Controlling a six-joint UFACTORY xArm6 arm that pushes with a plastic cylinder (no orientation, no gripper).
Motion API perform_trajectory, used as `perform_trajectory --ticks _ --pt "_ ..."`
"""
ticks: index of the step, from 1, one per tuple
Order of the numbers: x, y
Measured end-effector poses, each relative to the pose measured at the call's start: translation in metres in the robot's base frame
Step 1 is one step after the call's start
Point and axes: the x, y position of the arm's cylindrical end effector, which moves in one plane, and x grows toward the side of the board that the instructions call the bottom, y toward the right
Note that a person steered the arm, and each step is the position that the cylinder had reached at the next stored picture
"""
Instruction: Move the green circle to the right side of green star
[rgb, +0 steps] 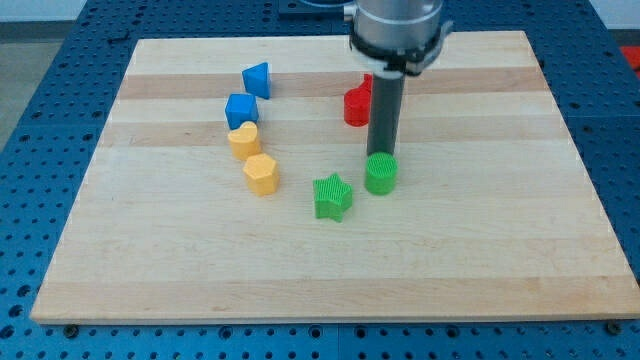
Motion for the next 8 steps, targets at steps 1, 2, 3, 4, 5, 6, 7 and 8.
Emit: perform_trajectory --ticks 1,2,3,4,5,6,7,8 --pt "0.019 -0.001" --pt "0.019 -0.001" --pt "0.019 0.0" --pt "0.019 0.04" --pt "0.041 0.06" --pt "0.058 0.04" --pt "0.05 0.025" --pt "0.04 0.016"
